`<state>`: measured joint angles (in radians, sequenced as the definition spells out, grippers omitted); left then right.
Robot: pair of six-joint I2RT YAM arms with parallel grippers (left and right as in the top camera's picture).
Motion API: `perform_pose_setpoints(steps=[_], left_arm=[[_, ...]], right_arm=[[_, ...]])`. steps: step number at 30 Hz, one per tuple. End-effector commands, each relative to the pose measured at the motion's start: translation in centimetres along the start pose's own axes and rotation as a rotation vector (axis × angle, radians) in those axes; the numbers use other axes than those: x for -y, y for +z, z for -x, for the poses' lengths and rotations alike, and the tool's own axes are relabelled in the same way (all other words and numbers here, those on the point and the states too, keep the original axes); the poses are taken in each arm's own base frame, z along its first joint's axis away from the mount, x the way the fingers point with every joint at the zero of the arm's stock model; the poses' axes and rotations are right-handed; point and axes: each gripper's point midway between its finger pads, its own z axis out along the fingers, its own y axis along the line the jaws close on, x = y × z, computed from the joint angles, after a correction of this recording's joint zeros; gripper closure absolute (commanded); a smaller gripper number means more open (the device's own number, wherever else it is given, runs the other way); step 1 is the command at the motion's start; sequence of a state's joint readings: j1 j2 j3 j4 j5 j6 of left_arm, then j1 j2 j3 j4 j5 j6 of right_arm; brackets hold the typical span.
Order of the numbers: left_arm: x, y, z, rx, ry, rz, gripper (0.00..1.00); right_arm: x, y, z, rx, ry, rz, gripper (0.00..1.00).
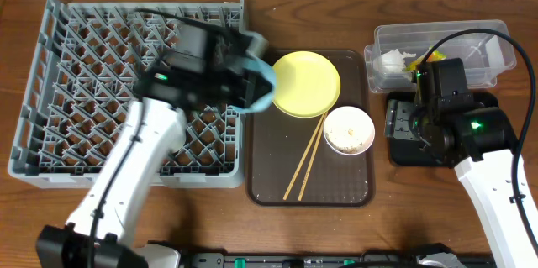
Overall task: Sort waste into correct bins and load items into the dishwasher rack
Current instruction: 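Lift the light-blue bowl and carry it over the dish rack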
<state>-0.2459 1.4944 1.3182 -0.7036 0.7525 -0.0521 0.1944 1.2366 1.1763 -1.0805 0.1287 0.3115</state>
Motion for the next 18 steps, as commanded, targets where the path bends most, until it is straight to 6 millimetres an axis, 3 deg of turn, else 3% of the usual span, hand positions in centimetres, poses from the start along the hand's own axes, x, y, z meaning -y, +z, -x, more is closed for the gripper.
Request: perform_pose_setpoints(steps=[1, 5, 9, 13, 18], left_arm=[[-0.3, -3.6, 2.2, 0.088, -0.09, -0.244, 0.94], [-4.1, -7.0, 4.7, 0.208, -0.206, -0.332, 0.94], [-7.5, -8.9, 7.0, 0.28, -0.321, -0.427, 0.94], [-9.9, -9.1, 9.5, 0.309, -0.404, -0.498, 0.94], [-11.6, -8.4, 11.6, 0.314, -0.441, -0.561, 0.94]], right_arm=[[0.4, -0.6, 0.5, 0.021, 0.026, -0.011, 0.25], [0.4, -0.6, 0.5, 0.022, 0.026, -0.011, 0.25], [0.4, -0.6, 0.5, 0.021, 0.026, -0.01, 0.25], [0.4, -0.6, 0.5, 0.021, 0.026, -0.011, 0.25], [0.4, -0.6, 0.5, 0.021, 0.026, -0.011, 0.25]])
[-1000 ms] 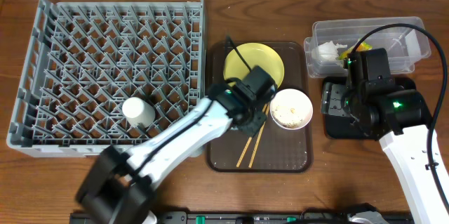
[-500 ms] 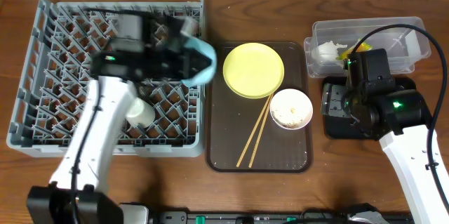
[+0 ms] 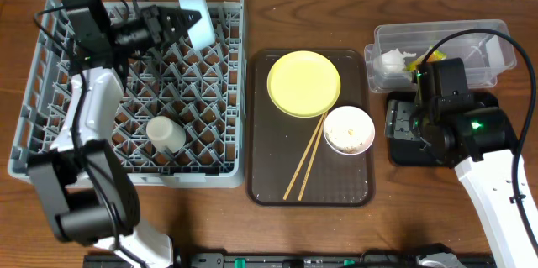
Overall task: Sort waste into correct bins and load items into the dishwasher rack
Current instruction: 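Lift the light-blue bowl and carry it over the dish rack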
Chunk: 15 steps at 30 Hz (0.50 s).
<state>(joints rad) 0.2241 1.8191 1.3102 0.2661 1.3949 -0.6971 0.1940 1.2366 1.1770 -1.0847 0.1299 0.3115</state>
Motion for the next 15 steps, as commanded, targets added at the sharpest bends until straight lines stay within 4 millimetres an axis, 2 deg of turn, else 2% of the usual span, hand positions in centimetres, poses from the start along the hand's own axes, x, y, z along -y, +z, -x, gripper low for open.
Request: perform_pose_setpoints(steps=[1, 9, 15], left_arm=[[-0.2, 0.5, -0.2, -0.054, -0.24, -0.056, 0.94], [-5.6, 1.2, -1.1, -0.062, -0.361, -0.036, 0.94], [-8.0, 1.3, -1.6, -0.061, -0.399, -0.028, 0.94]], right_arm=[[0.3, -0.5, 0.6, 0.024, 0.026, -0.008, 0.25], [0.3, -0.5, 0.6, 0.024, 0.026, -0.008, 0.25], [0.3, -0.5, 0.5, 0.023, 0.026, -0.008, 0.25]])
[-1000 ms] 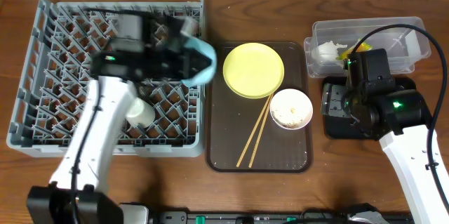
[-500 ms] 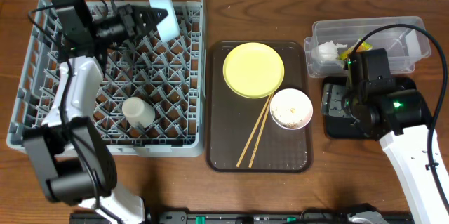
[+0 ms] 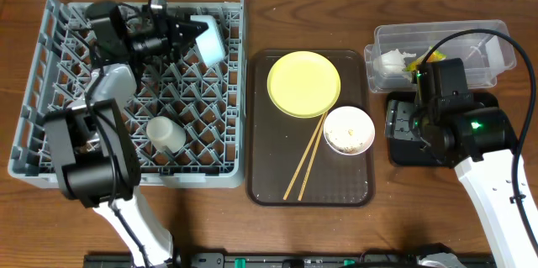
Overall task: Sort waste into correct bins and load items into the dishwasher rack
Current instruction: 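Lift the light-blue bowl and carry it over the dish rack, then set the light-blue bowl tilted in the rack and open left gripper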
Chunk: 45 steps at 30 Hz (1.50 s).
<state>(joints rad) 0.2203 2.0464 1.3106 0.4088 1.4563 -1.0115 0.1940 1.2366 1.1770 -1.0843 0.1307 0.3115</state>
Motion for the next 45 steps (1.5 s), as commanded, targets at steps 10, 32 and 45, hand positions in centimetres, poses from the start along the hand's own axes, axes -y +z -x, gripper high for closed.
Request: perform_pose_setpoints(steps=[10, 32, 45], left_arm=[[-1.5, -1.2, 1.4, 0.041, 0.007, 0.009, 0.84], [-2.3, -7.1, 4.3, 0.195, 0.056, 0.043, 0.12], [-4.1, -6.9, 3.2, 0.179, 0.021, 0.075, 0.11]], right_arm=[[0.4, -0.5, 0.4, 0.018, 0.025, -0.009, 0.25], [0.6, -0.5, -0.2, -0.008, 0.022, -0.018, 0.25], [0.6, -0.5, -0.2, -0.006, 0.022, -0.017, 0.25]])
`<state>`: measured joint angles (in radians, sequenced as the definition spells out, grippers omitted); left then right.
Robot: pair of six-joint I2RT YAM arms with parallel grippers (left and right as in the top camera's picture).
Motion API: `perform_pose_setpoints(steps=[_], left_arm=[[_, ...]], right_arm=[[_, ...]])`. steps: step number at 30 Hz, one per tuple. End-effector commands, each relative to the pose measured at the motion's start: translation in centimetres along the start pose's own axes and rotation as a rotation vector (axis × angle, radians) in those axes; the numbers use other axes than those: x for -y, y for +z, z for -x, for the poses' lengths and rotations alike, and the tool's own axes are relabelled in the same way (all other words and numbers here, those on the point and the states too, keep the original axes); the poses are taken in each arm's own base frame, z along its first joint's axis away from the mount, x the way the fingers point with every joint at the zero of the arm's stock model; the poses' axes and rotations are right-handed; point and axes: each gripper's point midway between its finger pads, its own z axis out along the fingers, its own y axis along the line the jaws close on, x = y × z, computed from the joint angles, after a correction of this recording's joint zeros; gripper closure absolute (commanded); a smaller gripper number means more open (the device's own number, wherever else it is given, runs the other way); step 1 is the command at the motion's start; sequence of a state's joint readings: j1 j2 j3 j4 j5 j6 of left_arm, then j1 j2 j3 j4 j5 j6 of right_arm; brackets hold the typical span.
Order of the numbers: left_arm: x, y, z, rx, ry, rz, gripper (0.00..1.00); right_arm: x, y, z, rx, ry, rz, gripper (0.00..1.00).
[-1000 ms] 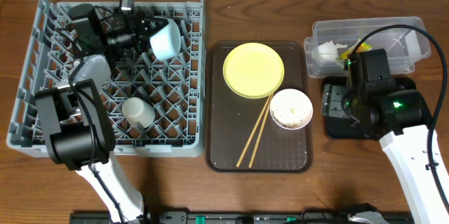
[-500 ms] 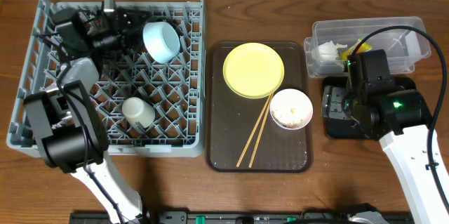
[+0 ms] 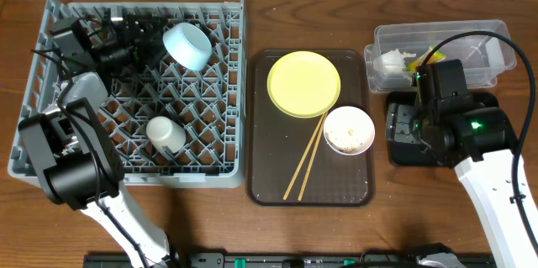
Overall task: Sort waste into correct bins and load items into the dishwasher rack
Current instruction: 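Set the light-blue bowl tilted in the rack and open left gripper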
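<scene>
A light blue cup (image 3: 187,45) lies on its side in the far part of the grey dishwasher rack (image 3: 50,163), mouth toward the front right. My left gripper (image 3: 148,36) is just left of the cup, drawn back from it and apparently open. A white cup (image 3: 166,134) rests nearer the rack's front. On the brown tray (image 3: 262,180) are a yellow plate (image 3: 304,83), a white bowl (image 3: 349,128) with crumbs, and a pair of chopsticks (image 3: 306,160). My right gripper (image 3: 402,122) hovers over the black bin (image 3: 437,152); its jaws are unclear.
A clear plastic bin (image 3: 475,45) at the far right holds white crumpled waste (image 3: 391,60) and a yellowish scrap. The black bin stands just in front of it. Bare wooden table (image 3: 395,218) lies in front of the tray.
My left arm has pulled back to the left across the rack. The light blue cup, then in its fingers, now lies in the rack slightly lower and further left, apart from them. The right arm is unchanged.
My left gripper held the light blue cup at the rack's right edge, by the tray. Then it held the cup at the rack's far edge, then over the far right cells. Now the cup rests in the rack and the gripper has withdrawn.
</scene>
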<state>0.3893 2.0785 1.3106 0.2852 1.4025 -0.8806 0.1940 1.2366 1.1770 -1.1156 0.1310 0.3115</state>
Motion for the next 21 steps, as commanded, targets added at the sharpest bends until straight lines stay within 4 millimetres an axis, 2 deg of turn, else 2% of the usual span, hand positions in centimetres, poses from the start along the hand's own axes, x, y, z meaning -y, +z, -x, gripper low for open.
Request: perform_pose_setpoints(steps=[1, 6, 12, 16, 21], left_arm=[[-0.4, 0.7, -0.6, -0.024, 0.054, 0.008, 0.11], [-2.0, 0.8, -1.4, -0.026, 0.051, 0.056, 0.11], [-4.9, -0.1, -2.0, 0.01, 0.073, 0.219, 0.11], [-4.6, -0.6, -2.1, 0.024, 0.115, 0.268, 0.11], [-2.7, -1.4, -1.2, 0.08, 0.185, 0.316, 0.11]], right_arm=[[0.3, -0.5, 0.5, 0.023, 0.027, -0.007, 0.25], [0.3, -0.5, 0.5, 0.023, 0.026, -0.007, 0.25], [0.3, -0.5, 0.5, 0.022, 0.019, -0.008, 0.24], [0.3, -0.5, 0.5, 0.023, 0.019, -0.007, 0.24], [0.3, -0.5, 0.6, 0.024, 0.019, -0.007, 0.24]])
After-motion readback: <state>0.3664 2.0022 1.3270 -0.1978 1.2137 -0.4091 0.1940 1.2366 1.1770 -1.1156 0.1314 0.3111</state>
